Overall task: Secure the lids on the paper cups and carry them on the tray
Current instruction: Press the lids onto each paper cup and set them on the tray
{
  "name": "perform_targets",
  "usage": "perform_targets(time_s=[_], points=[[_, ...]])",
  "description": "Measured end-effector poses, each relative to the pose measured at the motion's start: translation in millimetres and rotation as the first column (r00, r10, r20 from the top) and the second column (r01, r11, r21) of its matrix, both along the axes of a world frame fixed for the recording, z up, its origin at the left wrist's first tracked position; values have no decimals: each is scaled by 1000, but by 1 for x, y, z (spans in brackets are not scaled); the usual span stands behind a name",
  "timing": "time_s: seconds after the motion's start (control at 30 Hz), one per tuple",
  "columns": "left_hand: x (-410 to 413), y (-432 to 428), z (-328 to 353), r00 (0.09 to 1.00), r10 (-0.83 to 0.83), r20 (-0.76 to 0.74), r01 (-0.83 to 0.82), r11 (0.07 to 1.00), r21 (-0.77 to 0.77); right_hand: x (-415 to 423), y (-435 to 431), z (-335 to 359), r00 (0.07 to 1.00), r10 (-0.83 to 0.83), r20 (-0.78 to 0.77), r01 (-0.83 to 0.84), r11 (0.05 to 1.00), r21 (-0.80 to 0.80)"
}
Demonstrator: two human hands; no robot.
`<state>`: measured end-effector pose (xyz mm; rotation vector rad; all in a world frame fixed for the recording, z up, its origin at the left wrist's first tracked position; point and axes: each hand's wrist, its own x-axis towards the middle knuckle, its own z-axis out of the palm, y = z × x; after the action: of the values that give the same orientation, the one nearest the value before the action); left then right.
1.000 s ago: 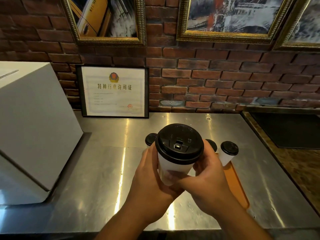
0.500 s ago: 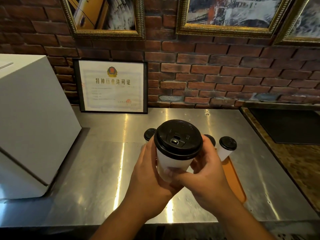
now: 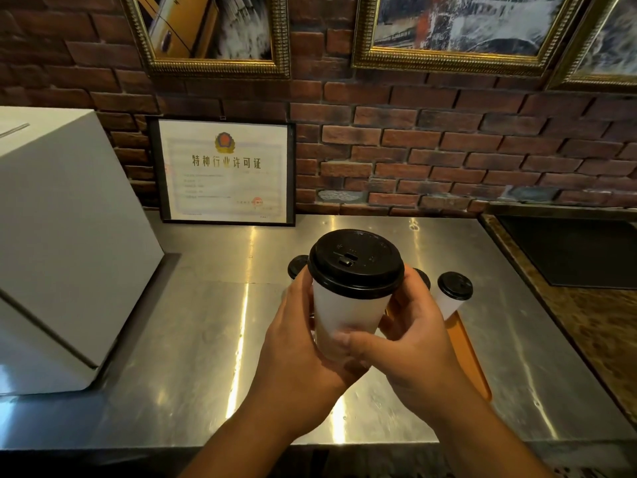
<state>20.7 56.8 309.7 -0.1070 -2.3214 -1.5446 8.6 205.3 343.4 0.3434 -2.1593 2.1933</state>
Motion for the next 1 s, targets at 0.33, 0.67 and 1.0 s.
perform_targets(time_s=[0.33, 0.67, 1.0], points=[[4, 2, 0, 999, -12, 43, 12, 1000, -9, -2, 4, 1, 999, 11, -47, -11, 1000, -2], [7, 2, 6, 999, -38, 2, 38, 997, -61, -3, 4, 5, 999, 1, -43, 1, 1000, 26], [2, 2, 7, 1000, -4, 9, 5, 1000, -26, -7, 1, 11, 1000, 25, 19, -25, 1000, 3]])
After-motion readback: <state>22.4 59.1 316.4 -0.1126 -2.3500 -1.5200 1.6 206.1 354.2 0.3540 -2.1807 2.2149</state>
